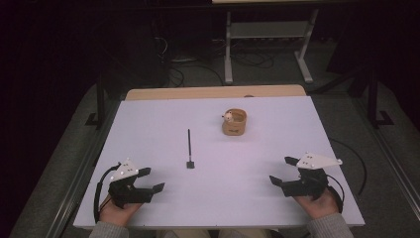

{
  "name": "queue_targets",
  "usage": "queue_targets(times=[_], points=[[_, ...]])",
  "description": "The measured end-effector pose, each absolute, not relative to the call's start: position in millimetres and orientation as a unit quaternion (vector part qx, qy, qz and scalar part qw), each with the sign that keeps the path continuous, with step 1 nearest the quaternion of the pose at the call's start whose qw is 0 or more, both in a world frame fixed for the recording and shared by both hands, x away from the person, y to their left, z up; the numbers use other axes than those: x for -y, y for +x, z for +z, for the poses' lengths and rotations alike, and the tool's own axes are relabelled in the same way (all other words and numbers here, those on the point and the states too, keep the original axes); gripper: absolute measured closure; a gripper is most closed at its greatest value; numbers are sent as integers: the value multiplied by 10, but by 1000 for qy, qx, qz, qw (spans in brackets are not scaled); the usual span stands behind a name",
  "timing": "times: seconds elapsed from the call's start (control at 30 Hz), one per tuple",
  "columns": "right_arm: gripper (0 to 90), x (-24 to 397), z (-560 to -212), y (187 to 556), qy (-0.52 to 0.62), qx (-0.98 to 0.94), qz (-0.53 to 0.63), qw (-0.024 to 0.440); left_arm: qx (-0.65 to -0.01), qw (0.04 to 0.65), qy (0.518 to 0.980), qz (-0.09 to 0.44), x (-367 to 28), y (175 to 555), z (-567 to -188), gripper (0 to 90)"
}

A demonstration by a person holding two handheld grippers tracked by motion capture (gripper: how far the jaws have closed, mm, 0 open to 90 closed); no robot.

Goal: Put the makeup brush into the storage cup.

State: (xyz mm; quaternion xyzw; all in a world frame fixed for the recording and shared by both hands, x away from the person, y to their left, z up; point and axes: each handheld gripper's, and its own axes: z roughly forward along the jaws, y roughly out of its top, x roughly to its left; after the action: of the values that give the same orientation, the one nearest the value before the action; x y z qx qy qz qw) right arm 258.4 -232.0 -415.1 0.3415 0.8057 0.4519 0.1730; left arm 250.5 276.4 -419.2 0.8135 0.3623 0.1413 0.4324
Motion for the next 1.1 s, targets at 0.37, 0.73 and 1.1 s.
queue_targets(times=[0.37,0.73,1.1], points=[[143,2347,-4168,2594,346,-804,453,168,-368,431,813,137,-2767,2466,-4178,236],[145,2249,-4130,2538,334,-812,442,184,-359,427,818,140,-2718,2491,-4143,249],[145,2309,-4122,2545,341,-807,444,186,-355,426,822,132,-2629,2556,-4091,250]])
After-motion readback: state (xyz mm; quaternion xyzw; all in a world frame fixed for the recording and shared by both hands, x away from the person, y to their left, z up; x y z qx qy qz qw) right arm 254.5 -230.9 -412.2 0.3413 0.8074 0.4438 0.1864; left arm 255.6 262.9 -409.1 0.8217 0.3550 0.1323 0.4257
